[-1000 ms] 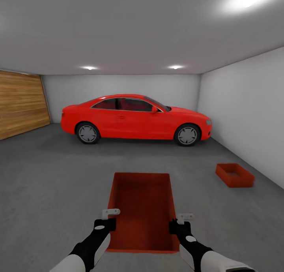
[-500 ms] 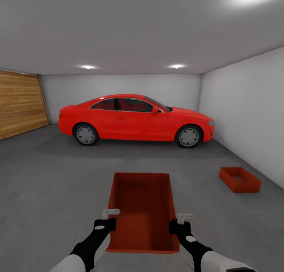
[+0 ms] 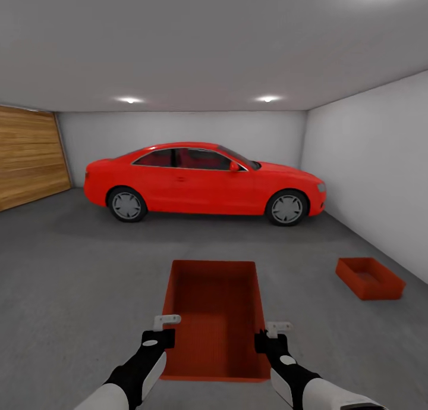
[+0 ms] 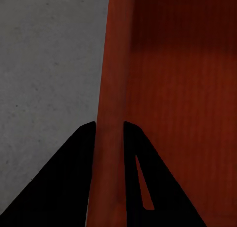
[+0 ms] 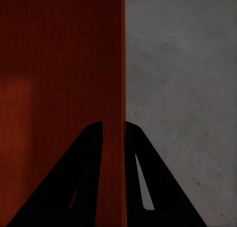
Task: Move the two storage containers from the living room to the garage. In the garage, place one container on the floor and stack the other container on top of it (either order is fine).
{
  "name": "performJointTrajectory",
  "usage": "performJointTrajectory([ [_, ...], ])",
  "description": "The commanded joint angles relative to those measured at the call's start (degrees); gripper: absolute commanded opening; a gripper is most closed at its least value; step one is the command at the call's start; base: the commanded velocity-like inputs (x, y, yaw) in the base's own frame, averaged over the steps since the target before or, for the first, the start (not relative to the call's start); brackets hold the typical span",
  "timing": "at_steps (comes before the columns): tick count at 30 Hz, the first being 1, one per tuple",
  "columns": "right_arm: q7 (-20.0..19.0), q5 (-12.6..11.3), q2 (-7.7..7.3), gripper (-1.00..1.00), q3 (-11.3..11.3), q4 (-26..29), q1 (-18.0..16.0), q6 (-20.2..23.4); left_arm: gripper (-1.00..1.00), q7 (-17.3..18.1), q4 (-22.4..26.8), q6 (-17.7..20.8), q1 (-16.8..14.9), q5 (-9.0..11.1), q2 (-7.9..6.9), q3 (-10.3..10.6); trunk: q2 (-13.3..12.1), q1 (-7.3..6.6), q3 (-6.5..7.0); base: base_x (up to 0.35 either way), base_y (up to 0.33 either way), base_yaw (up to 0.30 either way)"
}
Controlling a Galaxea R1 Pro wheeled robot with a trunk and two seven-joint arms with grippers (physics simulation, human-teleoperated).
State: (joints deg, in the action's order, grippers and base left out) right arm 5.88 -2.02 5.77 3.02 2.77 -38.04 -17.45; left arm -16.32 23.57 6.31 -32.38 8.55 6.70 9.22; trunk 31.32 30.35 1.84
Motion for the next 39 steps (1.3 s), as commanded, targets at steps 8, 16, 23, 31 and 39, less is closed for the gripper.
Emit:
performJointTrajectory([
  [8,-0.1,-0.4,-0.58,-1.0,-0.6,0.1,0.0,-3.6,-1.0,-0.6,0.0,0.4,0.0,0.8,-0.11,-1.1,0.0,0.05,-0.01,0.321,0.0,0.0],
  [16,-0.1,-0.4,-0.58,-1.0,-0.6,0.1,0.0,-3.7,-1.0,-0.6,0.0,0.4,0.0,0.8,-0.11,-1.0,0.0,0.05,-0.01,0.321,0.0,-0.006],
  [23,-0.1,-0.4,-0.56,-1.0,-0.6,0.1,0.0,-3.6,-1.0,-0.6,0.0,0.4,0.0,0.8,-0.11,-1.0,0.0,0.05,-0.01,0.321,0.0,-0.17],
  [31,-0.1,-0.4,-0.58,-1.0,-0.6,0.1,0.0,-3.6,-1.0,-0.6,0.0,0.4,0.0,0.8,-0.11,-1.0,0.0,0.05,-0.01,0.321,0.0,-0.235],
  [39,-0.1,-0.4,-0.58,-1.0,-0.6,0.1,0.0,-3.7,-1.0,-0.6,0.0,0.4,0.0,0.8,-0.11,-1.0,0.0,0.05,-0.01,0.322,0.0,-0.242],
])
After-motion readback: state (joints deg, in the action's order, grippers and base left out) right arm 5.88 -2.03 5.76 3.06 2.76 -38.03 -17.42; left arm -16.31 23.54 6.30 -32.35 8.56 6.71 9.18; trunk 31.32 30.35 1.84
